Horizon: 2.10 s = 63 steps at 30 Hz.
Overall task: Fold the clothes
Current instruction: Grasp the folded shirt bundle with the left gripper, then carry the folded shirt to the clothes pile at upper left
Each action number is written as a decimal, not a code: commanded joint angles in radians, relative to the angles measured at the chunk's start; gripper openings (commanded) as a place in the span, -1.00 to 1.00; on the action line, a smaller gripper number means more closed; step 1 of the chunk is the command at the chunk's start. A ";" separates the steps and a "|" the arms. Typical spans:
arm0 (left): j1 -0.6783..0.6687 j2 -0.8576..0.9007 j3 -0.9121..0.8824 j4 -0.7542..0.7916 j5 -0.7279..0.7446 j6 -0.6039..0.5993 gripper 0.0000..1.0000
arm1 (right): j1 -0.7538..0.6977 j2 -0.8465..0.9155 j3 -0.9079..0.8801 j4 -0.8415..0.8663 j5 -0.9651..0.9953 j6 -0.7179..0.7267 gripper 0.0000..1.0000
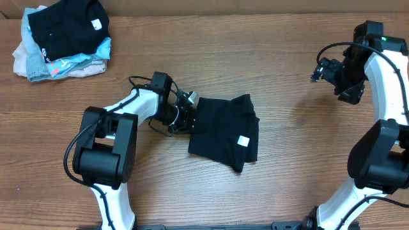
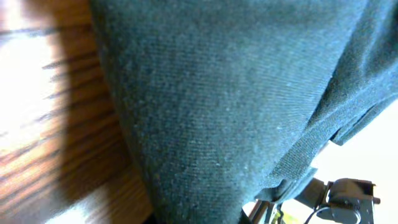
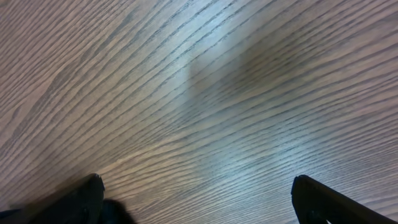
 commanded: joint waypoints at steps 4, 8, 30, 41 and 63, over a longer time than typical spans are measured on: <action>0.037 0.006 0.299 -0.225 -0.327 0.024 -0.92 | -0.002 -0.023 0.024 0.004 -0.009 0.001 1.00; 0.063 0.006 0.491 -0.315 -0.620 0.024 -0.92 | -0.002 -0.023 0.024 0.004 -0.009 0.001 1.00; 0.294 0.006 0.853 -0.109 -0.830 0.192 -0.92 | -0.002 -0.023 0.024 0.004 -0.009 0.001 1.00; 0.385 0.007 0.985 -0.085 -0.826 -0.066 -0.92 | -0.002 -0.023 0.024 0.004 -0.009 0.001 1.00; 0.552 0.244 0.968 0.117 -0.957 -0.062 -0.87 | -0.002 -0.023 0.024 0.004 -0.009 0.002 1.00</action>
